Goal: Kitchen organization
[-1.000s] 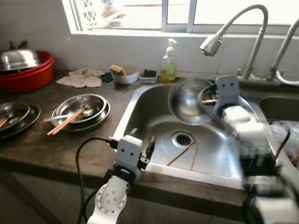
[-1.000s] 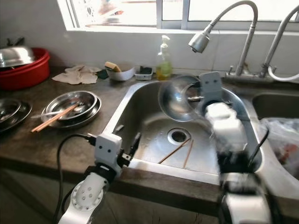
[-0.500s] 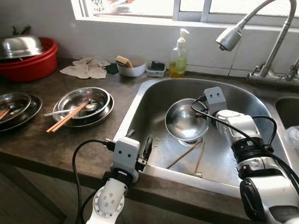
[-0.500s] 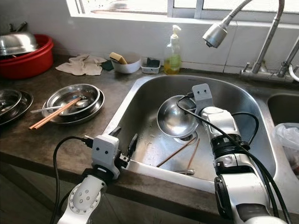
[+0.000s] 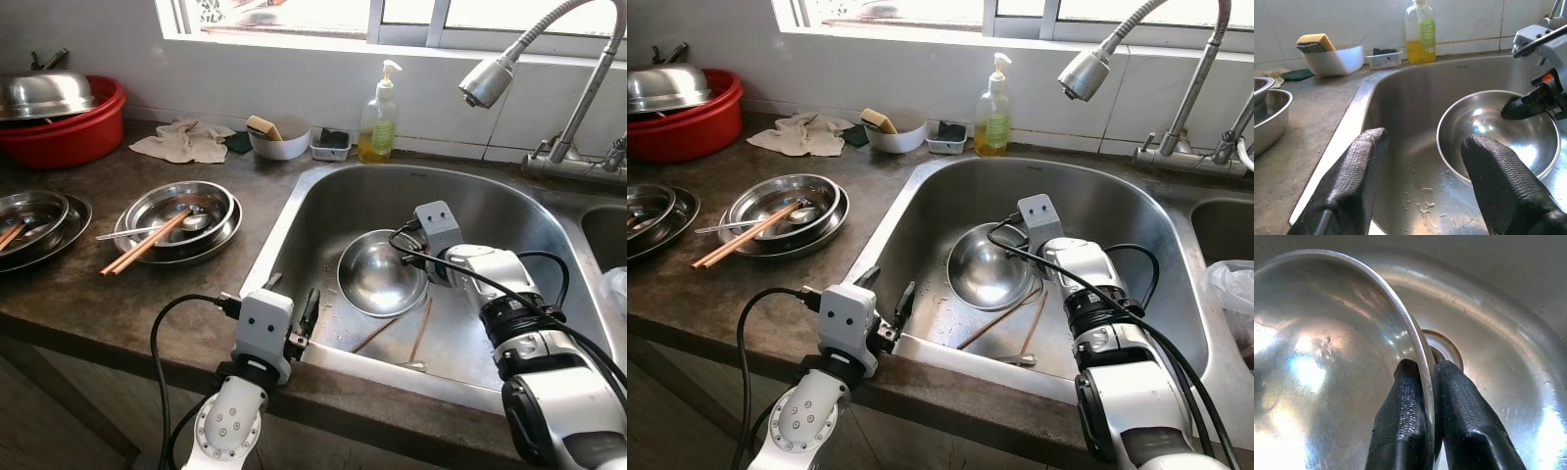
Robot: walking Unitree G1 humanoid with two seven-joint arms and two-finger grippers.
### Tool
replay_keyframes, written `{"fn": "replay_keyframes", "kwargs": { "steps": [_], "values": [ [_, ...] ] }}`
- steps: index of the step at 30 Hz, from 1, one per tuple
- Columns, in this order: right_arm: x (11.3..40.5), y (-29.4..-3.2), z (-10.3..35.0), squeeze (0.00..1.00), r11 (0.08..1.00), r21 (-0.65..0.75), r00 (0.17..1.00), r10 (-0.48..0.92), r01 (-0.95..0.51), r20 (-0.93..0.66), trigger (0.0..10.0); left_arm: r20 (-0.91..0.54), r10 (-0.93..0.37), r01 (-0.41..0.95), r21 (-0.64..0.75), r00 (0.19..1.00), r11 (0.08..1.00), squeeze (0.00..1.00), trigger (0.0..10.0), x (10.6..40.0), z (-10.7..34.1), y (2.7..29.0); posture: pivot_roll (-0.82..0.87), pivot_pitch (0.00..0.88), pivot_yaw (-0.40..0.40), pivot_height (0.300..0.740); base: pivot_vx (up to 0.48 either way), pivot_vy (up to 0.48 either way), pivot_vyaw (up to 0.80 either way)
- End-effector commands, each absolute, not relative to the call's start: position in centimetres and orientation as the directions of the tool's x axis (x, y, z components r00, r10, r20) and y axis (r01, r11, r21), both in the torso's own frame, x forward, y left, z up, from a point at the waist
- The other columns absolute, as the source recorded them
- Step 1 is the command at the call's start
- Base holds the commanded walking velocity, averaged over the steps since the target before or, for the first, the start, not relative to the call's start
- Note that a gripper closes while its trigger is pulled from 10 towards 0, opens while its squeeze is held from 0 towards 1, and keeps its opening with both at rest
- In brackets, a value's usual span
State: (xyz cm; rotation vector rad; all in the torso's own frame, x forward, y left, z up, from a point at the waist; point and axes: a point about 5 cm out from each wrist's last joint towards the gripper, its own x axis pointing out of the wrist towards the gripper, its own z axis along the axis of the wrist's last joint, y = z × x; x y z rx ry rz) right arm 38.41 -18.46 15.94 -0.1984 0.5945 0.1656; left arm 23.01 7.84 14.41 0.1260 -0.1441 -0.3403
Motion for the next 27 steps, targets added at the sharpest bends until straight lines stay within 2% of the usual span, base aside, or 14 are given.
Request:
{"fn": "replay_keyframes", "kwargs": {
  "steps": [1,2,3,4,6,17,18,19,20,27],
  "values": [
    [38.5,-18.3,16.2,0.02,0.964,-0.136,0.821,0.115,-0.228,-0.559,10.0,0.092,-0.339,0.323,0.153,0.936,0.934,0.00,10.0,22.8,14.0,8.0,0.12,0.076,-0.027,0.740,0.000,0.000,0.00],
    [38.5,-18.3,16.2,0.02,0.963,-0.135,0.820,0.119,-0.232,-0.561,10.0,0.092,-0.339,0.323,0.153,0.936,0.934,0.00,10.0,22.8,14.0,8.0,0.12,0.076,-0.027,0.740,0.000,0.000,0.00],
    [38.5,-18.3,16.2,0.59,0.963,-0.135,0.819,0.120,-0.234,-0.561,10.0,0.092,-0.339,0.323,0.153,0.936,0.934,0.00,10.0,22.8,14.0,8.0,0.12,0.075,-0.026,0.740,0.000,0.000,0.00],
    [38.5,-18.3,16.2,0.97,0.962,-0.135,0.818,0.122,-0.236,-0.562,10.0,0.093,-0.339,0.323,0.153,0.936,0.934,0.00,10.0,22.8,14.1,8.0,0.12,0.075,-0.027,0.740,0.000,0.000,0.00],
    [38.5,-18.2,16.1,1.00,0.961,-0.134,0.817,0.126,-0.241,-0.563,10.0,0.093,-0.339,0.323,0.154,0.936,0.934,0.00,10.0,22.8,14.1,8.0,0.12,0.074,-0.026,0.740,0.000,0.000,0.00],
    [38.7,-18.4,16.5,1.00,0.965,-0.134,0.831,0.117,-0.224,-0.543,10.0,0.093,-0.339,0.323,0.155,0.936,0.934,0.00,10.0,22.9,14.1,8.0,0.12,0.079,-0.028,0.740,0.000,0.000,0.00],
    [38.8,-18.5,16.7,0.42,0.968,-0.133,0.841,0.113,-0.214,-0.529,10.0,0.093,-0.338,0.322,0.155,0.937,0.934,0.00,10.0,22.9,14.1,8.0,0.12,0.079,-0.028,0.740,0.000,0.000,0.00],
    [38.8,-18.5,16.8,0.42,0.969,-0.133,0.844,0.112,-0.210,-0.524,10.0,0.093,-0.338,0.322,0.155,0.937,0.934,0.00,10.0,22.9,14.1,8.0,0.12,0.079,-0.027,0.740,0.000,0.000,0.00],
    [38.9,-18.5,16.9,0.00,0.970,-0.125,0.850,0.114,-0.206,-0.515,10.0,0.093,-0.338,0.322,0.155,0.936,0.934,0.00,10.0,22.9,14.1,8.0,0.12,0.078,-0.026,0.740,0.000,0.000,0.00],
    [38.9,-18.1,17.6,0.00,0.977,-0.102,0.883,0.123,-0.189,-0.453,10.0,0.094,-0.339,0.322,0.156,0.936,0.934,0.00,10.0,23.0,14.1,8.0,0.12,0.077,-0.024,0.740,0.000,0.000,0.00]
  ]
}}
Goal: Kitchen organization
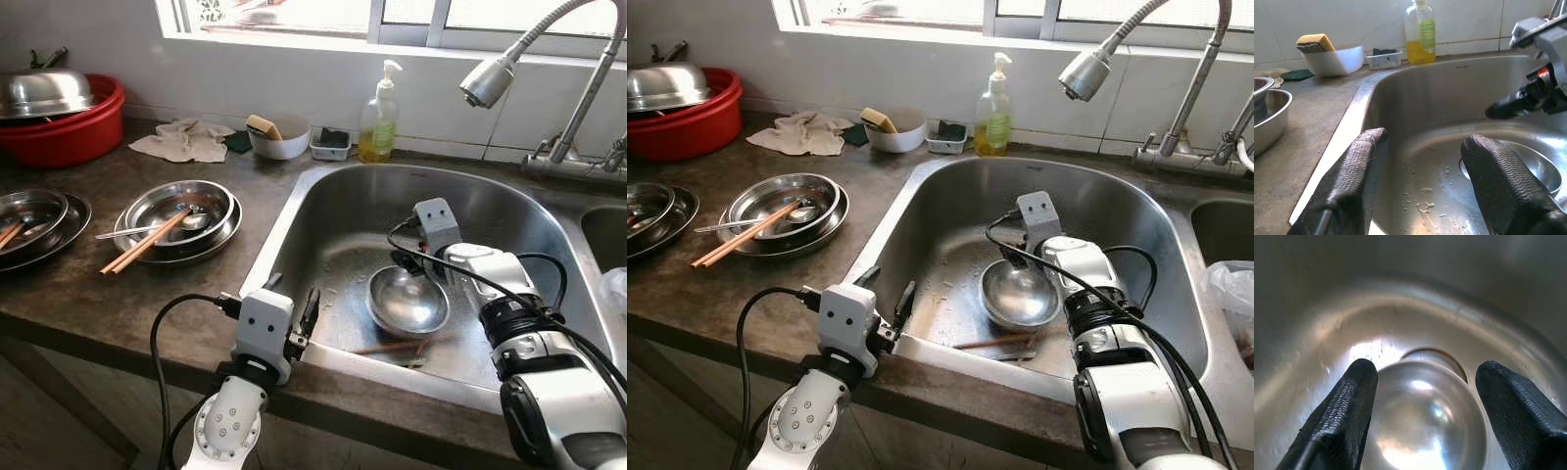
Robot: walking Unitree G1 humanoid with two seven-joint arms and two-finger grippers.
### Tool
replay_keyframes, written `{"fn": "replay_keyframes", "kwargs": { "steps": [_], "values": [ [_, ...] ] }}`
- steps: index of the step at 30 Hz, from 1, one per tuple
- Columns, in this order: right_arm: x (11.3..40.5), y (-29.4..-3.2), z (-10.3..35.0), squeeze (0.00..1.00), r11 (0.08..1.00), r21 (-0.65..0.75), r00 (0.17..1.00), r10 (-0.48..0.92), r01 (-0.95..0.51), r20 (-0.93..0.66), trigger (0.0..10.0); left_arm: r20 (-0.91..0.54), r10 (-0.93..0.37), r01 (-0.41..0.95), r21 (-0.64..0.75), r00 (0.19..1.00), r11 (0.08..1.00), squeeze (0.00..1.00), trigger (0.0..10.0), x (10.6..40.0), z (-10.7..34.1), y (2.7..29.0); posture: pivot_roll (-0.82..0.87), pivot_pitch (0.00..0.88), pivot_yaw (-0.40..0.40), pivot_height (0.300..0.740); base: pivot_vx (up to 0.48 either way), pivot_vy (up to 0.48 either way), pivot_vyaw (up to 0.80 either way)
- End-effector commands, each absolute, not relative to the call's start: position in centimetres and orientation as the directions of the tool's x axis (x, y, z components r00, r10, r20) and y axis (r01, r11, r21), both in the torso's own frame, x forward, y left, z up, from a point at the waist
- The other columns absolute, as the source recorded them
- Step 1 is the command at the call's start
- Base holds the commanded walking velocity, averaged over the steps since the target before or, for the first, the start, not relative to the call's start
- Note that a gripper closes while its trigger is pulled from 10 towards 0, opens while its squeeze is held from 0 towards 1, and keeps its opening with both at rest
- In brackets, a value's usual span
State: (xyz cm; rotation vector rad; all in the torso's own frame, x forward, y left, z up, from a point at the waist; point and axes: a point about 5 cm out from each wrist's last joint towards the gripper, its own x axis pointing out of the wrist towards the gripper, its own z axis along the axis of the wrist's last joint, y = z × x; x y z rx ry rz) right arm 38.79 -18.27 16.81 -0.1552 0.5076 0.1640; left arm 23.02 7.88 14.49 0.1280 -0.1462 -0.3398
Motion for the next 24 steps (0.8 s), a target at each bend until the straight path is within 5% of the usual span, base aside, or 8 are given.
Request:
{"fn": "replay_keyframes", "kwargs": {
  "steps": [1,16,24],
  "values": [
    [38.9,-18.2,17.6,0.00,0.977,-0.106,0.883,0.116,-0.183,-0.454,10.0,0.095,-0.339,0.322,0.156,0.936,0.934,0.00,10.0,23.1,14.1,8.0,0.12,0.074,-0.024,0.740,0.000,0.000,0.00],
    [39.0,-18.4,17.8,0.00,0.979,-0.099,0.887,0.115,-0.177,-0.446,10.0,0.098,-0.341,0.324,0.156,0.935,0.933,0.00,10.0,23.1,14.2,8.0,0.12,0.069,-0.020,0.740,0.000,0.000,0.00],
    [39.3,-18.0,21.4,0.00,0.983,-0.075,0.959,0.142,-0.165,-0.245,10.0,0.099,-0.342,0.324,0.159,0.935,0.933,0.00,10.0,23.2,14.2,8.0,0.12,0.068,-0.017,0.740,0.000,0.000,0.00]
  ]
}}
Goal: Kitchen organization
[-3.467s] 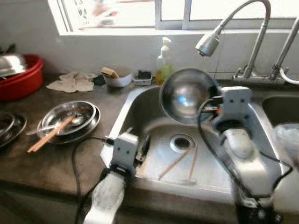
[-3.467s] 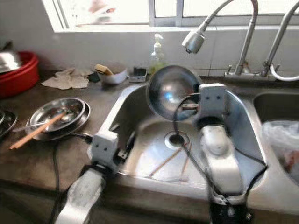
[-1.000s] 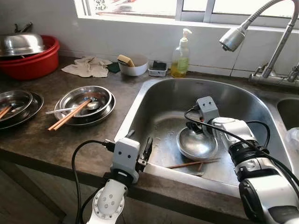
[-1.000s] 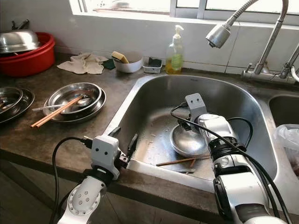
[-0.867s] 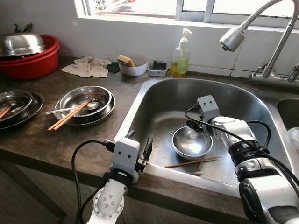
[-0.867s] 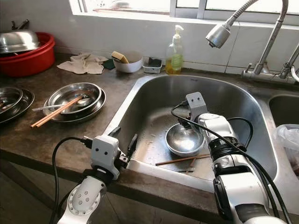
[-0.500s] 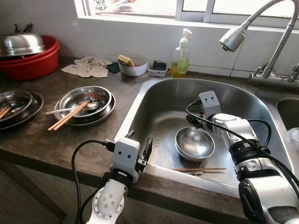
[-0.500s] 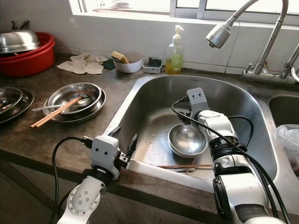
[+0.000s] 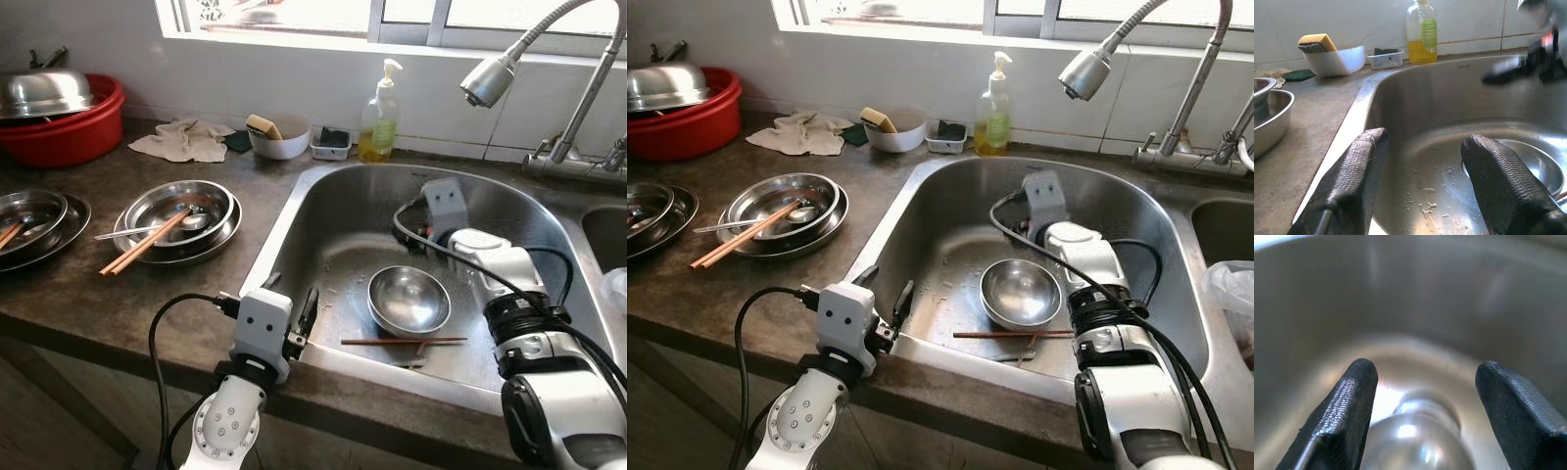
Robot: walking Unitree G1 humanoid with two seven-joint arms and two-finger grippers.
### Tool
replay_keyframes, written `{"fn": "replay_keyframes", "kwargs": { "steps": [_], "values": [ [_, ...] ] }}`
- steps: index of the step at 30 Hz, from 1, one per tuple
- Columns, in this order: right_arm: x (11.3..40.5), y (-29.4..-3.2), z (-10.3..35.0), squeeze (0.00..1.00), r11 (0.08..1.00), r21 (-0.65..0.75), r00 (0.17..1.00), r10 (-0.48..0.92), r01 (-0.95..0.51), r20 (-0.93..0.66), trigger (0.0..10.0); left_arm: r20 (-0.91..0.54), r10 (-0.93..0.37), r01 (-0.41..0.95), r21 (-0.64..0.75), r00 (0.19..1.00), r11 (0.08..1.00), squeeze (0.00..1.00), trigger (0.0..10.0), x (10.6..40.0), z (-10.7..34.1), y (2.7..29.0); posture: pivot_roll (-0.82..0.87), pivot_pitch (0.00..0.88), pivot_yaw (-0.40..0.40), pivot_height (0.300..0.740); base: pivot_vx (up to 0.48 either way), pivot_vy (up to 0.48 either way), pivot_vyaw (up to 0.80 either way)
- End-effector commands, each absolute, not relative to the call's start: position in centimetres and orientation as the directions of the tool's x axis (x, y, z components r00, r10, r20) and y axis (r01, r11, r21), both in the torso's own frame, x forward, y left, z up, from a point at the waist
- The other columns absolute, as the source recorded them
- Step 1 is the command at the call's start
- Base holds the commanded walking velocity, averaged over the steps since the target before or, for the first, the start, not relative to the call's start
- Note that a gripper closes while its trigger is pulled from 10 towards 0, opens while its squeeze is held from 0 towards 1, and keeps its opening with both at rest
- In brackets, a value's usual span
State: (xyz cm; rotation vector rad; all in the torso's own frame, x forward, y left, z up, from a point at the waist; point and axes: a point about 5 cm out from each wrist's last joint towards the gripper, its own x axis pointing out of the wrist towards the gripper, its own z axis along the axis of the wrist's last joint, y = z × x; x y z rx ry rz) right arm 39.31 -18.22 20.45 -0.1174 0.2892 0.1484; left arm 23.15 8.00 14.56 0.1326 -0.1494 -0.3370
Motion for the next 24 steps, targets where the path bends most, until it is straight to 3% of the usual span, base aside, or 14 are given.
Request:
{"fn": "replay_keyframes", "kwargs": {
  "steps": [1,9,24],
  "values": [
    [39.2,-18.0,21.7,0.00,0.982,-0.084,0.963,0.147,-0.170,-0.228,10.0,0.099,-0.342,0.325,0.158,0.935,0.933,0.00,10.0,23.2,14.2,8.0,0.12,0.068,-0.017,0.740,0.000,0.000,0.00],
    [38.6,-17.8,22.0,0.00,0.979,-0.108,0.969,0.149,-0.173,-0.199,10.0,0.101,-0.348,0.330,0.156,0.932,0.931,0.00,10.0,23.3,14.2,7.9,0.11,0.067,-0.013,0.740,0.000,0.000,0.00],
    [36.7,-17.9,26.4,0.00,0.982,-0.137,0.988,0.141,-0.131,0.061,10.0,0.108,-0.349,0.330,0.159,0.931,0.930,0.00,10.0,23.4,14.2,7.9,0.11,0.052,-0.013,0.740,0.000,0.000,0.00]
  ]
}}
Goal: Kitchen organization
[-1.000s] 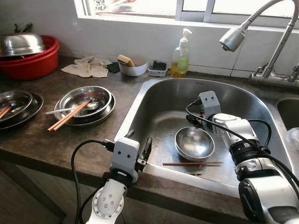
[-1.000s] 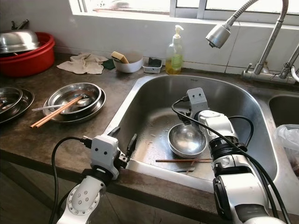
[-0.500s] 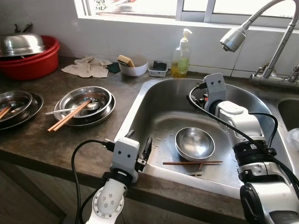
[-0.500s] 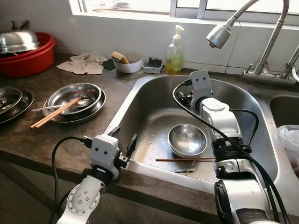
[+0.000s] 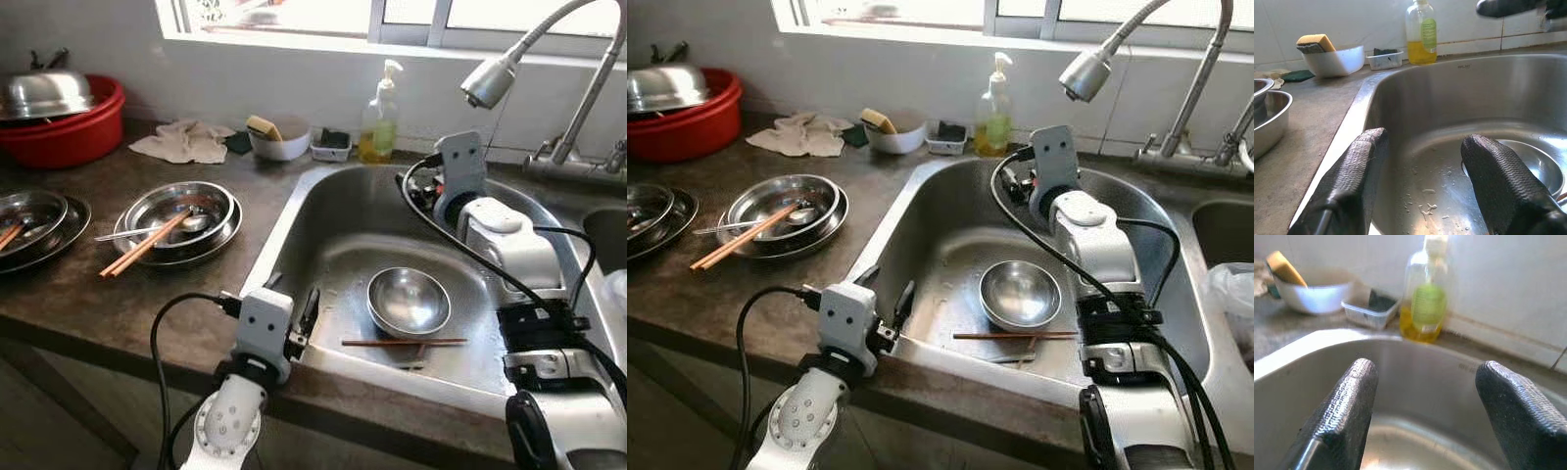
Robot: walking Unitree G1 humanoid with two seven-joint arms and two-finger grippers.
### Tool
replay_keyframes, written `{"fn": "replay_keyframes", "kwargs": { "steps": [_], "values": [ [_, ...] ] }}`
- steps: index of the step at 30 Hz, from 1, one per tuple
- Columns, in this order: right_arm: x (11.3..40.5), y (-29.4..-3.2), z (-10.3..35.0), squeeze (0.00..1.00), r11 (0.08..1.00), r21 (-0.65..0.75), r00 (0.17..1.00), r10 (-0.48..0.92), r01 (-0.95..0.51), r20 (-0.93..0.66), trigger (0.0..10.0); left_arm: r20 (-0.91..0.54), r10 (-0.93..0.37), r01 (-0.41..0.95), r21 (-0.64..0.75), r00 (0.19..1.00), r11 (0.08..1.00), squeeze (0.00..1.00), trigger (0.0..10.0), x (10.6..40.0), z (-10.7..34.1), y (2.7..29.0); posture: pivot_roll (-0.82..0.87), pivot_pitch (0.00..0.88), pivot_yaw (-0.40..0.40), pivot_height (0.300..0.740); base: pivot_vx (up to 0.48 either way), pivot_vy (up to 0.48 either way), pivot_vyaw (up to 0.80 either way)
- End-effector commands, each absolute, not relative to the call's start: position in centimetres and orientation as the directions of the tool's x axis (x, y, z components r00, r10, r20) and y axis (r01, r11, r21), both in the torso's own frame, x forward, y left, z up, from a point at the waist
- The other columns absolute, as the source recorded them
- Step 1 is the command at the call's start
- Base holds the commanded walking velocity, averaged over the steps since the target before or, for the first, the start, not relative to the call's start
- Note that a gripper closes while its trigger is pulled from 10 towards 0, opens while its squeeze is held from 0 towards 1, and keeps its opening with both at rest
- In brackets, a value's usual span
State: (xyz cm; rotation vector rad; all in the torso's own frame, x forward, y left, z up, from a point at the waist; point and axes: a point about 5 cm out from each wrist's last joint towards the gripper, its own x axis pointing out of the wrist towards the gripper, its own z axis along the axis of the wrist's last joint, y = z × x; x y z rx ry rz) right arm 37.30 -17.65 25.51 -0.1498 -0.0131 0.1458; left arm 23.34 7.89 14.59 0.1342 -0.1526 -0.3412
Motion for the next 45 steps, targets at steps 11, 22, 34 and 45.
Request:
{"fn": "replay_keyframes", "kwargs": {
  "steps": [11,22,34,45],
  "values": [
    [34.2,-17.7,27.8,0.00,0.987,-0.114,0.972,0.130,-0.110,0.194,10.0,0.110,-0.355,0.336,0.162,0.928,0.928,0.00,10.0,23.4,14.2,7.9,0.10,0.037,-0.006,0.740,0.000,0.000,0.00],
    [31.0,-18.0,27.6,0.00,0.995,-0.090,0.956,0.059,-0.035,0.286,10.0,0.109,-0.361,0.341,0.165,0.926,0.925,0.00,10.0,23.4,14.2,8.0,0.09,0.039,0.000,0.740,0.000,0.000,0.00],
    [28.1,-18.1,26.0,0.00,0.999,-0.051,0.949,0.005,0.012,0.316,10.0,0.120,-0.355,0.334,0.162,0.927,0.928,0.00,10.0,23.5,14.4,8.1,0.09,0.052,0.002,0.740,0.000,0.000,0.00],
    [26.1,-17.6,23.4,0.00,0.998,-0.057,0.961,-0.012,0.029,0.277,10.0,0.133,-0.337,0.315,0.165,0.932,0.935,0.00,10.0,23.5,14.7,8.4,0.09,0.058,-0.002,0.740,0.000,0.000,0.00]
  ]
}}
